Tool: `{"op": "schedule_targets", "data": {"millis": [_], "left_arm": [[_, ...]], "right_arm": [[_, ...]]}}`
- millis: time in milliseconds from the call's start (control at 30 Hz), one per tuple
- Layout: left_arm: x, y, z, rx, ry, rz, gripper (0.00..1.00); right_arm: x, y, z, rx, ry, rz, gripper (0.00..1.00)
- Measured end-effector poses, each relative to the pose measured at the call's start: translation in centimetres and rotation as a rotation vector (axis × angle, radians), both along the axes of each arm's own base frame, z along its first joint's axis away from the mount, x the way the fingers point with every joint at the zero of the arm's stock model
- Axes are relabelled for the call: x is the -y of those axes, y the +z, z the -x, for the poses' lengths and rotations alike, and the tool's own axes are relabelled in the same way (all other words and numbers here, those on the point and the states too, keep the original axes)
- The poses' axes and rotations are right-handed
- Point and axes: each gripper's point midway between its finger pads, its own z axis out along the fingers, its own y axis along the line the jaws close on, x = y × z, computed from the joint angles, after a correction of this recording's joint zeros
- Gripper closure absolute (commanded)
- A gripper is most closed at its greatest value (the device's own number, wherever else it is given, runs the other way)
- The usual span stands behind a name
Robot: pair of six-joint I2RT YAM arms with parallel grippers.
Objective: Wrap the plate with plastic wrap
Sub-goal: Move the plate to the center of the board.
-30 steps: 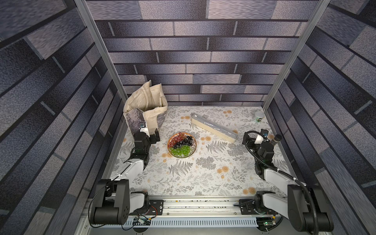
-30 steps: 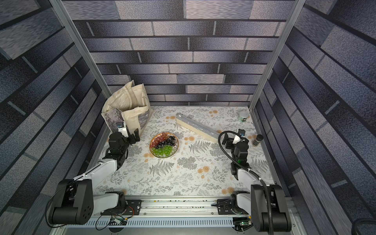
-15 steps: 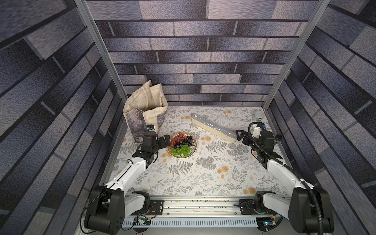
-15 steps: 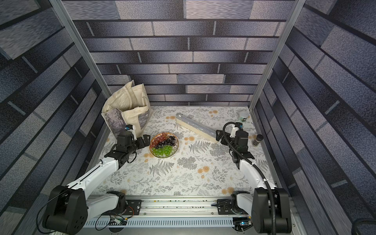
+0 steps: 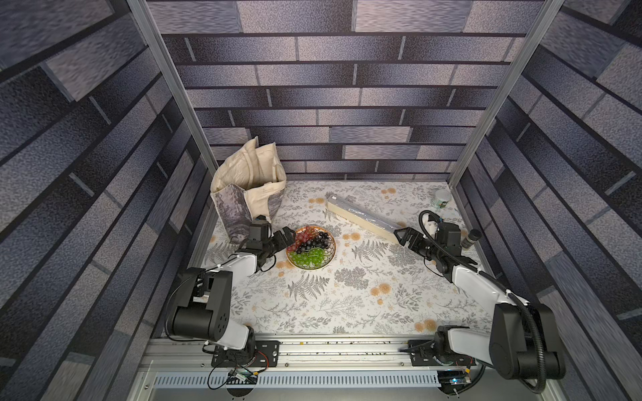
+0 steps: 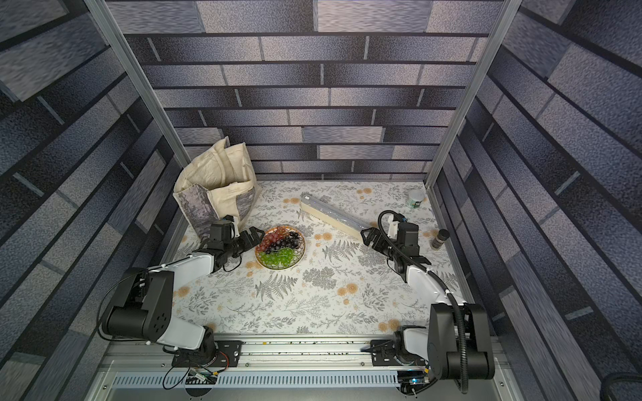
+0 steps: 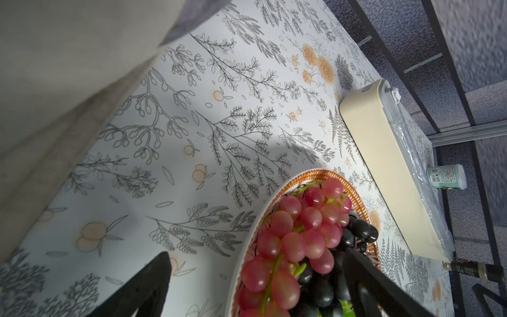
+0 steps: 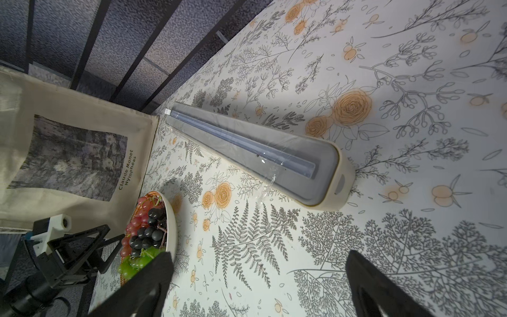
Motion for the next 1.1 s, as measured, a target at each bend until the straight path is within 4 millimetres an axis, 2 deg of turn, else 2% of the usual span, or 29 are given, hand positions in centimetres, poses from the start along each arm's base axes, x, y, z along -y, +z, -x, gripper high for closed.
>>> {"op": "schedule_targets", "data": {"millis": [167, 300, 467, 667, 833, 933, 1100], "left_arm": [[2.6, 0.4, -1.8, 0.007, -0.082, 0.054, 0.00], [5.3, 0.6, -2.2, 0.009, -0.154, 0.064, 0.00], [9.7, 0.6, -0.8, -0.011, -0.267, 0.068, 0.00], [16.0, 0.8, 1.9, -0.049, -0.433, 0.052, 0.00], [19.6, 3.0, 2.7, -0.022, -0.536, 0.036, 0.00], [19.6, 3.9, 2.0, 0.000, -0.534, 0.035, 0.00], [16.2, 3.9, -0.6, -0.008, -0.447, -0.005, 0.00]], "right_arm": [[0.5, 0.2, 0.0, -0.022, -0.008, -0.031, 0.00], [1.2, 0.5, -0.2, -0.028, -0.026, -0.039, 0.00], [2.0, 0.3, 0.0, -0.044, -0.046, -0.043, 0.00], [2.2, 0.1, 0.1, -0.055, -0.050, -0.045, 0.00], [2.0, -0.1, 0.4, -0.071, -0.045, -0.050, 0.00], [1.9, -0.3, 0.4, -0.079, -0.040, -0.059, 0.00], [1.8, -1.4, 0.4, -0.126, -0.049, -0.086, 0.00]]}}
